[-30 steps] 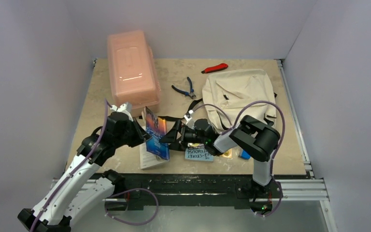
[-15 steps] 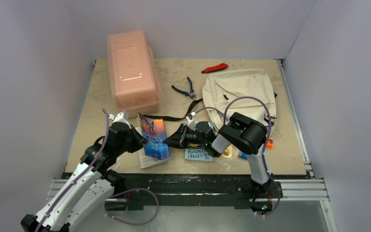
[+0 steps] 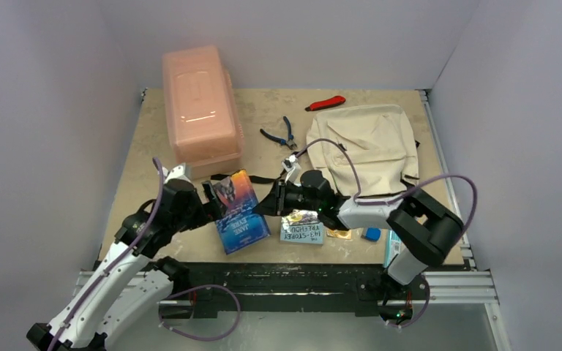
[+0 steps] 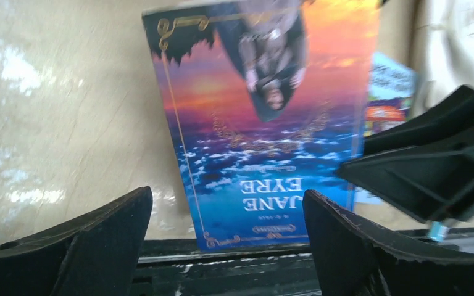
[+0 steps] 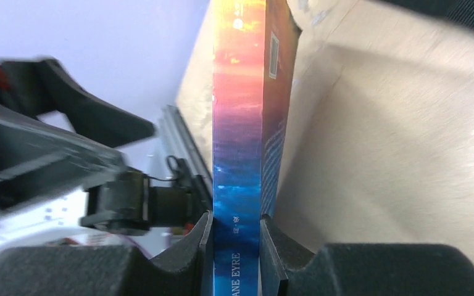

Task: Pack the student bag
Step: Pick up the book from the center of the board.

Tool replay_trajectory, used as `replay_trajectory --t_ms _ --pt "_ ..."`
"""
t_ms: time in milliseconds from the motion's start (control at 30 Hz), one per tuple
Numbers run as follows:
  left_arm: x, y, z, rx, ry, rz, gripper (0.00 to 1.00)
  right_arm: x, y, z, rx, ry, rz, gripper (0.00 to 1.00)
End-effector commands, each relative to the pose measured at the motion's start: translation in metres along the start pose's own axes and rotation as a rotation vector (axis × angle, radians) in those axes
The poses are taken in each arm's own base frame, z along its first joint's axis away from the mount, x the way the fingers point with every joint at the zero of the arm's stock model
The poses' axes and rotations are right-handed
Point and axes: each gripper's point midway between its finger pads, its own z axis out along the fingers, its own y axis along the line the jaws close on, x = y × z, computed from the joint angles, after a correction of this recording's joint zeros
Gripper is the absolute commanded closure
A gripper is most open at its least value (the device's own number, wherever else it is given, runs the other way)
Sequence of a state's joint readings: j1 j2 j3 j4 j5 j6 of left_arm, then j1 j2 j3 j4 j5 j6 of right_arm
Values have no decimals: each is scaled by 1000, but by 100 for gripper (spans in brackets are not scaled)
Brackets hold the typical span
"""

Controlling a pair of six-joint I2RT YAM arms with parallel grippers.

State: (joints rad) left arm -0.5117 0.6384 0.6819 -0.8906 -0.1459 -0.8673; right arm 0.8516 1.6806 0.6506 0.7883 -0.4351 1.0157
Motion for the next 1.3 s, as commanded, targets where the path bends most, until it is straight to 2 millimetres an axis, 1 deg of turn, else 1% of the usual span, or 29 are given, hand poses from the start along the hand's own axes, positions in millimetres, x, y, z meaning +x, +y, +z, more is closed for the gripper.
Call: replay_trajectory --t_ms 0,33,67,133,233,267,333,367,400,467,533,600,667,700,733,833,900,1000,1067,1100,1167,1200,1267 --pt "-50 -56 -38 171 -95 87 8 -47 4 -23 199 -86 -449 100" --pt "-52 -70 -43 199 -58 71 7 -55 7 -27 220 -92 -514 100" --pt "-60 -85 -44 211 -33 43 5 -58 7 -30 244 -88 -550 100" --pt "-64 -105 -44 182 57 -81 5 -63 11 -33 281 -88 -611 100" --pt "-66 -116 -35 36 193 -172 5 -69 19 -35 348 -119 -701 100" --pt "-66 -116 -32 -15 218 -202 5 -68 23 -35 361 -124 -732 100" --pt "-68 -122 -24 -56 243 -252 7 -71 31 -36 407 -161 -793 100" --pt "-68 -126 -19 -60 255 -276 7 -78 53 -45 396 -215 -825 100" --pt "-67 -129 -15 -71 272 -297 7 -72 43 -38 435 -197 -847 100" --pt "-63 -131 -7 -114 311 -328 7 -70 50 -40 459 -226 -888 100" --pt "-58 -129 1 -159 345 -352 10 -71 56 -43 473 -259 -904 100" --pt "-53 -130 11 -172 366 -370 14 -70 59 -48 481 -284 -924 100" --pt "-46 -134 24 -168 396 -389 22 -68 62 -53 503 -304 -955 100" --pt "-44 -135 27 -170 405 -400 24 -66 64 -55 513 -314 -969 100" --pt "-39 -133 33 -191 427 -408 26 -64 66 -56 519 -321 -981 100" --pt "-27 -127 43 -228 461 -431 28 -65 66 -59 524 -338 -986 100" --pt "-21 -121 51 -254 463 -441 28 -63 61 -56 526 -332 -991 100" --pt "-16 -122 63 -265 482 -450 28 -56 55 -51 518 -316 -1007 100" --pt "-14 -122 69 -274 491 -445 30 -53 57 -50 514 -310 -1023 100" --pt "-13 -121 72 -282 493 -444 36 -51 58 -49 515 -307 -1032 100" --pt "-10 -119 76 -287 490 -435 58 -50 60 -48 521 -298 -1050 100" --pt "-9 -118 78 -293 488 -435 65 -50 61 -48 519 -295 -1057 100" --pt "-8 -114 82 -305 483 -429 74 -47 61 -47 512 -284 -1062 100"
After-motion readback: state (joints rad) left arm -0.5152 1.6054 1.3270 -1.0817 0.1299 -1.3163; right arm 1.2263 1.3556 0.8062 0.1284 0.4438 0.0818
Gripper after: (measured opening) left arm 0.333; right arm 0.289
